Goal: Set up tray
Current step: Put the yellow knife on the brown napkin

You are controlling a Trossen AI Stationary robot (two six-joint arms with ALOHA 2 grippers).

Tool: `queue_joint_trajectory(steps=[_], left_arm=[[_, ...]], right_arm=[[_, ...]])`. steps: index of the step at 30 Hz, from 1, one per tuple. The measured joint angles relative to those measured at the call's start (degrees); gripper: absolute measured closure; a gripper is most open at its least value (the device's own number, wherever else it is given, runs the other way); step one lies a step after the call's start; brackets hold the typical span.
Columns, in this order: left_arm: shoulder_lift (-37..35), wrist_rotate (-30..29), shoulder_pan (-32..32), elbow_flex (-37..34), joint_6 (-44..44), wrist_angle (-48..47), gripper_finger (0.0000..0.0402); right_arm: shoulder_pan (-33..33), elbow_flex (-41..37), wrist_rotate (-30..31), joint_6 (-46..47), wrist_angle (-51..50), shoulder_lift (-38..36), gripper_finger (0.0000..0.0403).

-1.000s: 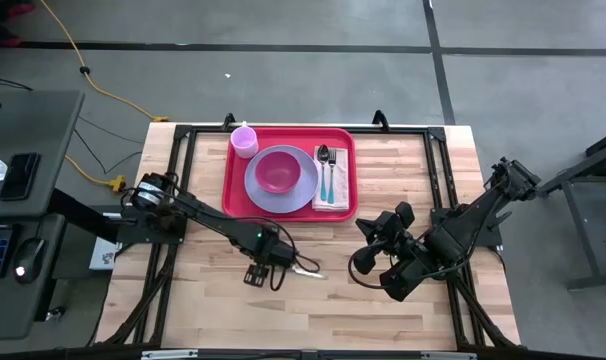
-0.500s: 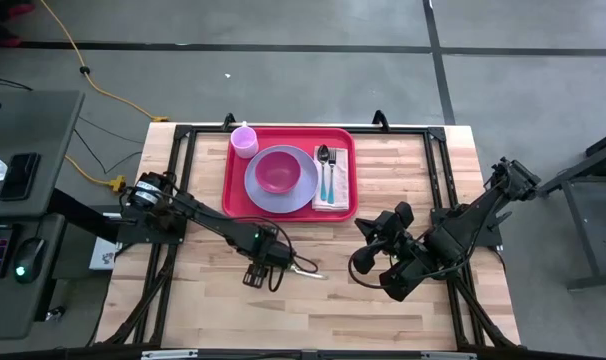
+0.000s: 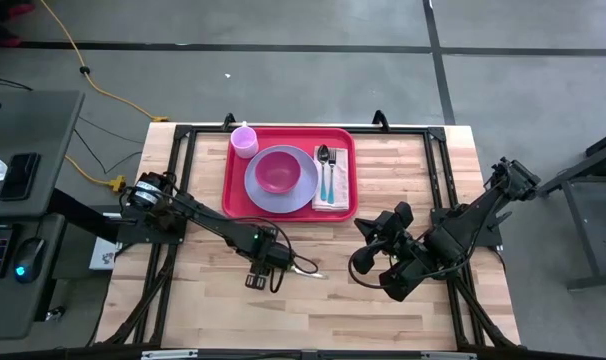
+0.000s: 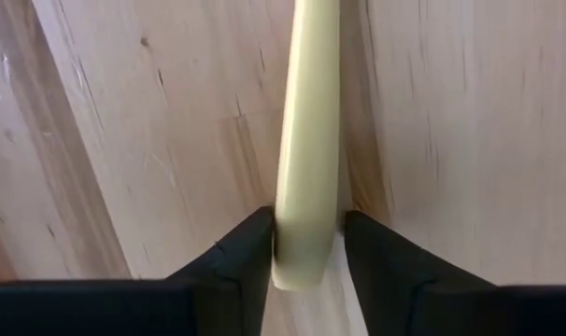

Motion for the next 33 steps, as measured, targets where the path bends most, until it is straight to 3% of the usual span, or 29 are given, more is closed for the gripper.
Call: queue_joint_trajectory(steps=[11, 24, 33], left_arm=[[0.1, 0.4, 0.0, 0.1, -5.5, 1.1, 0.0294], [0.1, 0.7, 0.1, 0.2, -12.5, 1.2, 0.0288], [0.1, 0.7, 0.1, 0.2, -21.9, 1.8, 0.0282]], right_arm=[[0.0, 0.0, -1.9, 0.0, -1.0, 0.0, 0.0402], [-5.0, 0.0, -16.3, 1.8, -4.8, 0.0, 0.0402], [-5.5, 0.0, -17.7, 10.2, -13.3, 0.0, 0.0402]])
